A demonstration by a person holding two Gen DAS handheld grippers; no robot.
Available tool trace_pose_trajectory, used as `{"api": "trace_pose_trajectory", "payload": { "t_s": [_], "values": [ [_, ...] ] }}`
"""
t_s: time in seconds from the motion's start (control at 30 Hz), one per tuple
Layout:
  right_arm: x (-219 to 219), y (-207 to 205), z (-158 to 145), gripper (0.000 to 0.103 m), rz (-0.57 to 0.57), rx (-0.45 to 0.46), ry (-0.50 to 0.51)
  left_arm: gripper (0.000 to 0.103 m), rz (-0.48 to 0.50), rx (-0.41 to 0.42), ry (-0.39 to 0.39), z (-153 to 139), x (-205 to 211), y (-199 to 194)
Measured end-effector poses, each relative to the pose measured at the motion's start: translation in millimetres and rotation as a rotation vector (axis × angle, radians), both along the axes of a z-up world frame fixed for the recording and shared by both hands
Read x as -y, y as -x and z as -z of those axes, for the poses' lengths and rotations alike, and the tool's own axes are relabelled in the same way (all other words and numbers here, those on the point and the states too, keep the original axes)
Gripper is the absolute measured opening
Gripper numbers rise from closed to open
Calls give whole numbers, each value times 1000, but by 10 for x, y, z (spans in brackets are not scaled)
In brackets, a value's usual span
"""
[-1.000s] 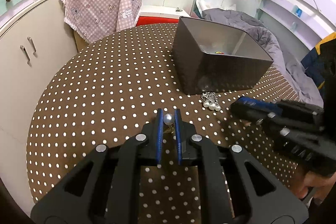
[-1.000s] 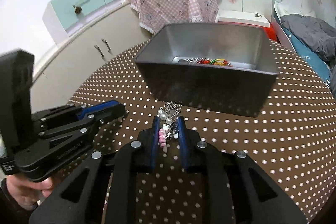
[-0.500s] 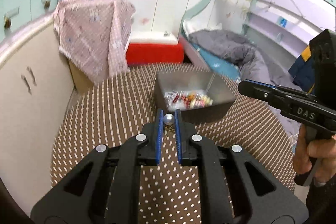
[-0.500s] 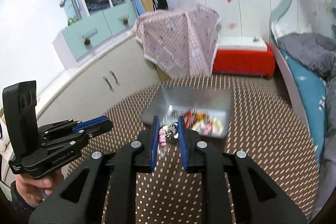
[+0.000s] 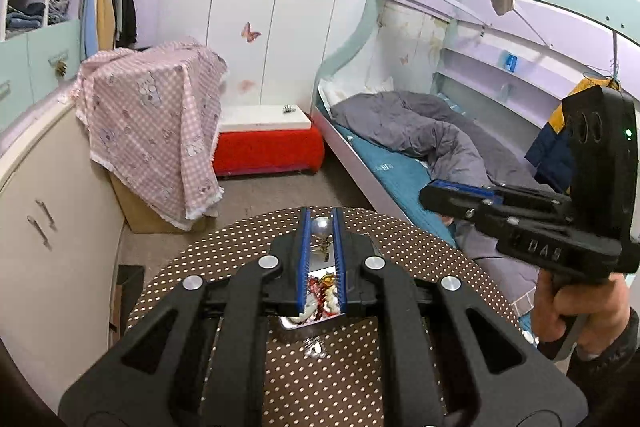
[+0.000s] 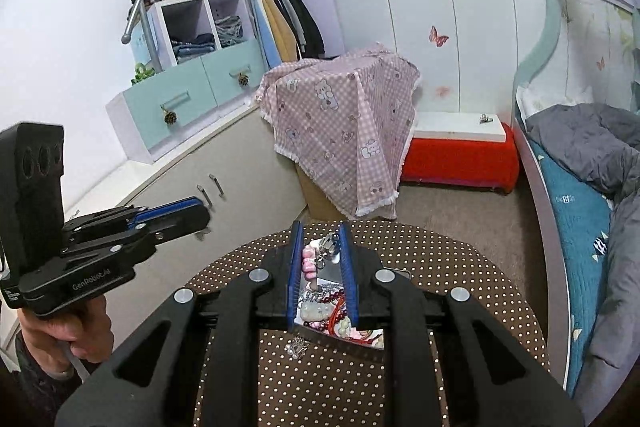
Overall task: Organize jewelry
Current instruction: 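Carry both charms over the gray box and open both tools, then move the right tool back to the last pearl chain on the table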
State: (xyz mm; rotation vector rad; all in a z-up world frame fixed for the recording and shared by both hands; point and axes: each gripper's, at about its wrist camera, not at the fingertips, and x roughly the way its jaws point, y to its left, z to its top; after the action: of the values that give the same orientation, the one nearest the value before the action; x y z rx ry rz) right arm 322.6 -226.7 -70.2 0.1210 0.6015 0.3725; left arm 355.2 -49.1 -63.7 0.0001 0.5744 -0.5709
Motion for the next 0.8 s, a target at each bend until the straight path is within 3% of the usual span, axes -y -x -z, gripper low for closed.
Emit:
{"api": "trace_pose_trajectory", "payload": {
  "t_s": [0.2, 0.23, 0.27, 0.3, 0.33, 0.37, 0.47, 0.8],
  "values": [
    [10, -270, 158, 18, 21, -81, -21, 12, -11, -80, -16, 153, 164, -288],
    [35, -327, 204, 20, 28, -103, -34, 16, -21, -99, -32, 185, 177, -345],
    [56, -368, 235, 36, 38, -119, -40, 29, -32, -109, -49, 206, 182, -378],
    [96, -391, 256, 48, 58, -124, -44, 69, -51, -118, -55, 234, 167, -415],
    [141, -388, 273, 77, 95, -118, -50, 97, -76, -107, -28, 227, 123, -408],
    [184, -376, 271, 89, 115, -106, -61, 97, -99, -85, 6, 217, 56, -390],
    [287, -344, 275, 93, 149, -102, -88, 97, -132, -85, 4, 240, -28, -402],
    [302, -280, 326, 94, 177, -101, -71, 97, -218, -47, -49, 330, -157, -286]
  ]
}}
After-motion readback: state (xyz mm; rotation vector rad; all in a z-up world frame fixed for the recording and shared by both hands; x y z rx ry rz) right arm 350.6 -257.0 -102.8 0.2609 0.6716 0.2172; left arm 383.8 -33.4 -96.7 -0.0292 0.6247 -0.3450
